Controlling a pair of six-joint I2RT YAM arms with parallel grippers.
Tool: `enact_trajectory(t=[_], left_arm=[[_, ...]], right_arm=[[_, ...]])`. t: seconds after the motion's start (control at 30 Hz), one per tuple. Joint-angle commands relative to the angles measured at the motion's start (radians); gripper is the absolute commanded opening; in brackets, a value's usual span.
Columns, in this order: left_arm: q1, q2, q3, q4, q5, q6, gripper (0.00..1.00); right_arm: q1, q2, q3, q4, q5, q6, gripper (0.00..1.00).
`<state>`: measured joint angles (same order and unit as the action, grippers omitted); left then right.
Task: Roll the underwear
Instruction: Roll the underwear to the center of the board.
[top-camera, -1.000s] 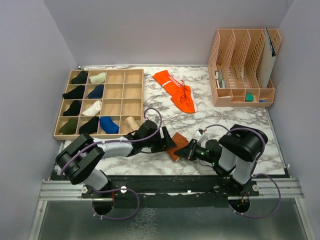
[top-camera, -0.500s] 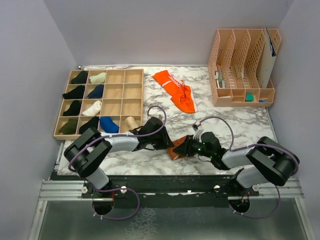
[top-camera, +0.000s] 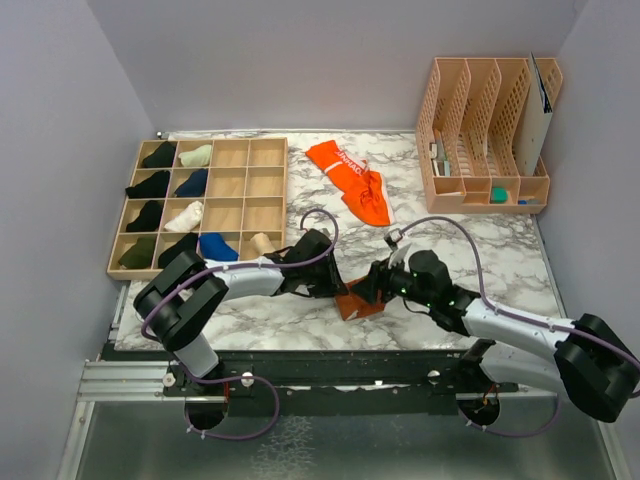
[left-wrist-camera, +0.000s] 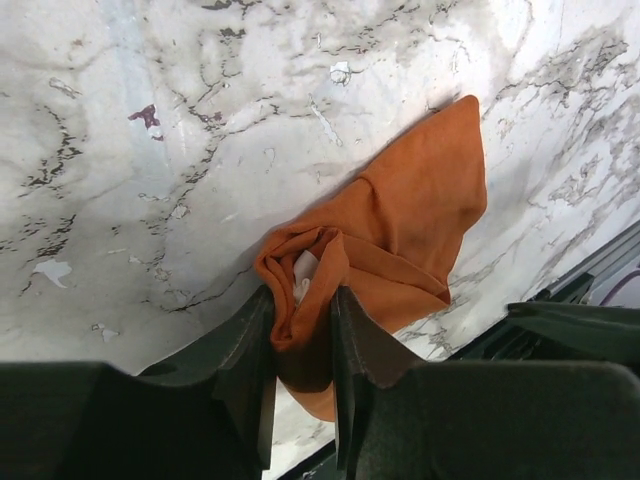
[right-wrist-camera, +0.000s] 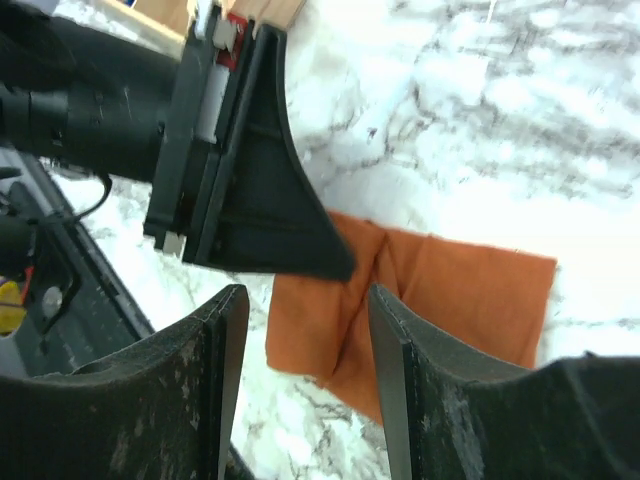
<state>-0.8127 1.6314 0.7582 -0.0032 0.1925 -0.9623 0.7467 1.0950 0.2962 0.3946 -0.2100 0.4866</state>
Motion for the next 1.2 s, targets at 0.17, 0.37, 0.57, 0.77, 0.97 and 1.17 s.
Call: enact_trajectory(t=[0.17,0.37,0.57,0.77,0.97,1.17], left_arm=[[-0.006,0.045,0.002,-0.094,-0.015,-0.049,0.26],[-0.004,0.041,-0.001,-0.090,-0.017,-0.065,0.26],[-0.004,0.040,0.001,-0.095,-0.020,-0.065,0.26],[-0.004,0.030,0.000,-0.093,-0.021,-0.073,0.26],[-0.001,0.019,-0.016,-0.078,-0.017,-0.089,0.32],[0.012,-0.031,-0.034,-0.098,-0.035,-0.093,0.54]], right_arm=[[0.218,0.086,0.194,-0.356,0.368,-0.150,0.53],[0.374,0.198,0.304,-0.432,0.601,-0.071,0.53],[0.413,0.292,0.340,-0.446,0.661,-0.045,0.49],[0.421,0.361,0.305,-0.405,0.662,-0.021,0.48],[0.433,0.429,0.281,-0.364,0.653,0.000,0.36],[0.431,0.428,0.194,-0.259,0.591,0.058,0.15]])
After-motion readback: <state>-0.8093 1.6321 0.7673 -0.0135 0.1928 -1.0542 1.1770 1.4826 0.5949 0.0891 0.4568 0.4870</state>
